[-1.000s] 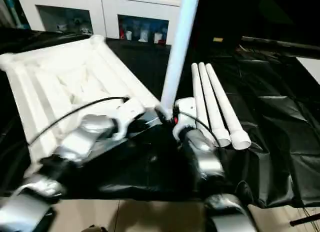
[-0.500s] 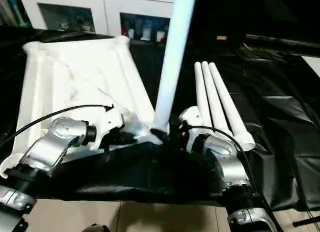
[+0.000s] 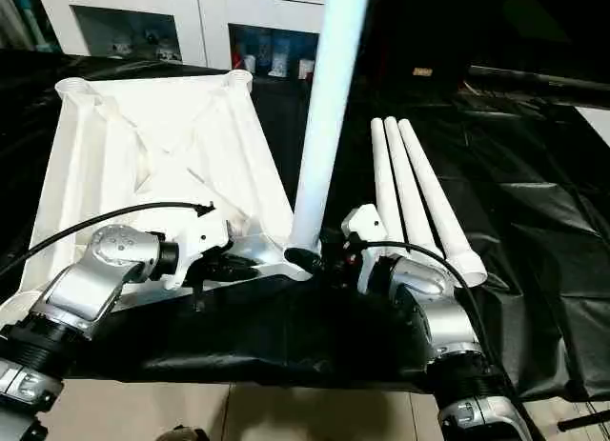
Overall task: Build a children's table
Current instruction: Rotate leg to tighten
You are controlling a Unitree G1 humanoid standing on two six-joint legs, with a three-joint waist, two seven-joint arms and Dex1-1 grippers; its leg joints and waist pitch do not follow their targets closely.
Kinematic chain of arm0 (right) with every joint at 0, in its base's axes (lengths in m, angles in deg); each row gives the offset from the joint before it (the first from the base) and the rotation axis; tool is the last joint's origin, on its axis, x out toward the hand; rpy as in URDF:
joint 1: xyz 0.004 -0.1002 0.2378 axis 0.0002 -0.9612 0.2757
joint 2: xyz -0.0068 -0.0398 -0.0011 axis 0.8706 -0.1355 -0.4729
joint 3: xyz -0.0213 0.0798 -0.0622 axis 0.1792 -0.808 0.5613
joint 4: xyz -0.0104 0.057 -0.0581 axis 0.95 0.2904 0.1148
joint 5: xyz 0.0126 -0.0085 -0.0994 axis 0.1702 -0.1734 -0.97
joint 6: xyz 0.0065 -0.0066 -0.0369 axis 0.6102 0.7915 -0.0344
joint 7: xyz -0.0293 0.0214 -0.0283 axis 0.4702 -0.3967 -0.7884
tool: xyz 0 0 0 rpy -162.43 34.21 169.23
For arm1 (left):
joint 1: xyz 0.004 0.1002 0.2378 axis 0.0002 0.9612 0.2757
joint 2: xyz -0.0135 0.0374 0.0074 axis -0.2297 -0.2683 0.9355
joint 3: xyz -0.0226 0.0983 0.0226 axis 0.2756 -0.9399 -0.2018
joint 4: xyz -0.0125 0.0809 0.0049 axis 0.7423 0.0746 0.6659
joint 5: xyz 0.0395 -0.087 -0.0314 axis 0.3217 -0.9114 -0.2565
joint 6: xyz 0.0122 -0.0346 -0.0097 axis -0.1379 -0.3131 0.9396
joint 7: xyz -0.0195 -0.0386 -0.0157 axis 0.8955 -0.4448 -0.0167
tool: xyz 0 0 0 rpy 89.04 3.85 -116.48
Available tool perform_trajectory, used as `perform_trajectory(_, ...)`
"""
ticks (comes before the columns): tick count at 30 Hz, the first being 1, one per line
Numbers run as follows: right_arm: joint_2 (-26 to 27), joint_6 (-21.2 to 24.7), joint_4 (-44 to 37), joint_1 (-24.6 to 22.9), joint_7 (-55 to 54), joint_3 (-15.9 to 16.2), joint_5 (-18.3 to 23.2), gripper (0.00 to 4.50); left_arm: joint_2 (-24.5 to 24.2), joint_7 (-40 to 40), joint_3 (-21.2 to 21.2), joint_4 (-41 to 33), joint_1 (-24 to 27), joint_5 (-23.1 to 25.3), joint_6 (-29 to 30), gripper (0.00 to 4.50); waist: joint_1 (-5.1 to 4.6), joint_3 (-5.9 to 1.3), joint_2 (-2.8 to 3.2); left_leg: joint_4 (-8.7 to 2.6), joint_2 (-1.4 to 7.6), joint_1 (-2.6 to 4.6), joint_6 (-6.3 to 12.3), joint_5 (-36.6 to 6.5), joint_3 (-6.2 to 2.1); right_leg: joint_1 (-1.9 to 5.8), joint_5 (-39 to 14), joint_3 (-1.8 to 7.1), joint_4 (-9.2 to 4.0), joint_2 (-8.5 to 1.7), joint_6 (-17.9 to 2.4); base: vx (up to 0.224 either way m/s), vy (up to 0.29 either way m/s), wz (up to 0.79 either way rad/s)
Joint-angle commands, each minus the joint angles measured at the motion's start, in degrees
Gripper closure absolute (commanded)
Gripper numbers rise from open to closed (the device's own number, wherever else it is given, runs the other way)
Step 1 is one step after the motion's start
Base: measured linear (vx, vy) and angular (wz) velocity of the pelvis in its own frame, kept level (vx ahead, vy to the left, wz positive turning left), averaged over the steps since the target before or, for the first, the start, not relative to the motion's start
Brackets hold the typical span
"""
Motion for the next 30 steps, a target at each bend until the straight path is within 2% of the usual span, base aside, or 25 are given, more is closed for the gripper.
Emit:
perform_trajectory(1,-0.09,0.70,-0.90,-0.55,0.87,0.73,-0.15,1.97,1.00,1.34,-1.71,1.59,2.33,-1.68,0.24,4.50,0.09,-2.85,-0.62,-2.65,1.82,0.31,5.85,-5.32,-0.79,2.35,1.33,2.77,-3.73,-4.48,-12.49,0.000,0.000,0.00)
perform_trajectory(5,1.04,0.35,0.95,-0.45,-3.01,-0.37,-1.03,2.01,1.66,0.03,-1.41,1.62,2.47,-1.48,1.26,4.50,0.04,-2.88,-0.72,-2.57,1.82,0.37,6.07,-4.94,-0.76,2.31,1.59,2.77,-3.60,-4.48,-12.65,0.000,0.000,0.00)
perform_trajectory(7,2.46,-0.16,3.67,0.27,-8.33,-2.04,-1.81,2.01,2.82,-2.24,-1.02,2.26,2.11,-0.96,2.21,4.50,-0.03,-2.70,-0.70,-2.69,1.86,0.38,5.54,-5.76,-0.75,2.11,-0.38,2.78,-3.83,-4.58,-12.60,0.000,0.000,0.00)
perform_trajectory(8,4.32,-0.47,6.83,1.21,-15.20,-4.21,-2.34,2.01,4.63,-5.64,-0.52,3.35,1.25,-0.22,3.58,4.50,-0.34,-2.28,-0.86,-3.03,1.84,0.39,4.05,-8.53,-0.84,1.88,-6.32,2.84,-4.48,-4.68,-11.82,0.000,0.000,0.00)
perform_trajectory(9,4.32,-0.47,6.83,1.21,-15.20,-4.21,-2.34,2.01,4.63,-5.64,-0.52,3.35,1.25,-0.22,3.58,4.50,-0.41,-2.27,-0.82,-3.05,1.85,0.47,3.43,-9.43,-0.87,1.82,-8.45,2.86,-4.65,-4.76,-11.45,0.000,0.000,0.00)
perform_trajectory(11,7.59,-0.16,11.41,2.39,-27.08,-7.99,-2.25,2.01,8.71,-12.40,1.10,5.97,-0.85,0.38,6.45,4.50,-0.55,-2.28,-0.85,-3.17,1.92,0.66,2.27,-10.26,-0.92,1.64,-11.56,3.01,-4.90,-4.79,-10.58,0.000,0.000,0.00)
perform_trajectory(12,7.64,-0.16,11.47,2.41,-27.26,-8.04,-2.26,2.01,8.78,-12.51,1.13,6.01,-0.88,0.39,6.49,4.50,-0.55,-2.24,-0.79,-3.27,1.89,0.77,1.66,-10.53,-0.99,1.54,-12.68,3.05,-5.05,-4.84,-10.30,0.000,0.000,0.00)
perform_trajectory(13,9.53,-0.15,14.22,3.12,-34.30,-10.18,-1.94,2.01,11.83,-17.18,2.53,8.16,-2.52,0.38,8.40,4.50,-0.51,-2.41,-0.74,-3.20,1.90,0.73,1.38,-10.36,-0.96,1.64,-12.12,3.11,-5.01,-4.81,-10.00,0.000,0.000,0.00)
perform_trajectory(15,11.18,-0.26,16.25,3.82,-38.91,-11.83,-1.14,2.02,14.40,-21.41,3.69,10.07,-3.96,0.54,9.73,4.50,-0.47,-2.54,-0.60,-3.12,1.85,1.13,1.05,-10.32,-0.83,1.31,-9.30,3.21,-4.90,-4.65,-10.50,0.000,0.000,0.00)
perform_trajectory(16,12.53,-0.95,17.63,4.50,-41.89,-12.57,-0.82,2.02,16.26,-24.58,4.14,11.84,-5.21,1.03,9.93,4.50,-0.39,-2.70,-0.88,-3.08,1.71,0.75,1.29,-9.44,-0.89,1.72,-7.32,3.13,-4.61,-4.51,-10.20,0.000,0.000,0.00)
perform_trajectory(18,14.52,-2.72,19.11,5.97,-44.91,-11.87,-2.01,2.02,18.97,-29.44,4.68,14.95,-7.24,1.88,9.21,4.50,-0.14,-2.94,-0.60,-2.87,1.67,0.92,1.69,-8.51,-0.81,1.68,-3.11,3.18,-4.35,-4.44,-10.27,0.000,0.000,0.00)
perform_trajectory(21,15.31,-5.06,18.82,6.94,-43.86,-9.38,-4.52,2.02,20.17,-29.92,4.53,16.29,-8.19,2.24,8.20,4.50,0.14,-3.02,-0.82,-2.72,1.45,0.54,2.88,-7.26,-0.81,2.09,0.07,3.05,-4.15,-4.37,-9.95,0.000,0.000,0.00)
perform_trajectory(23,15.56,-5.66,18.27,6.84,-42.23,-9.38,-4.07,2.02,20.17,-29.31,4.13,16.23,-8.20,2.38,7.86,4.50,0.18,-2.98,-0.80,-2.75,1.52,0.49,3.45,-7.41,-0.85,2.13,0.34,3.02,-4.14,-4.42,-9.93,0.000,0.000,0.00)
perform_trajectory(25,15.64,-6.11,17.84,6.66,-41.36,-9.52,-3.76,1.51,20.13,-29.05,3.91,16.25,-8.21,2.62,7.68,4.50,0.22,-2.85,-0.88,-2.84,1.65,0.56,3.76,-8.29,-0.88,2.05,-0.84,2.99,-4.32,-4.45,-9.78,0.000,0.000,0.00)
perform_trajectory(29,14.44,-7.15,15.76,5.63,-40.88,-8.36,-5.09,1.27,19.60,-28.43,3.11,15.83,-7.71,2.83,6.53,4.50,0.38,-2.84,-0.87,-2.89,1.69,0.49,3.79,-8.33,-0.93,2.10,-1.60,2.99,-4.38,-4.49,-9.52,0.000,0.000,0.00)
perform_trajectory(30,13.66,-7.10,14.54,5.13,-41.00,-7.81,-5.83,1.10,19.52,-28.11,2.72,15.63,-7.49,2.85,5.18,4.50,0.48,-2.78,-1.13,-2.88,1.64,0.42,3.78,-8.05,-0.95,2.14,-1.83,2.94,-4.42,-4.48,-9.41,0.000,0.000,0.00)
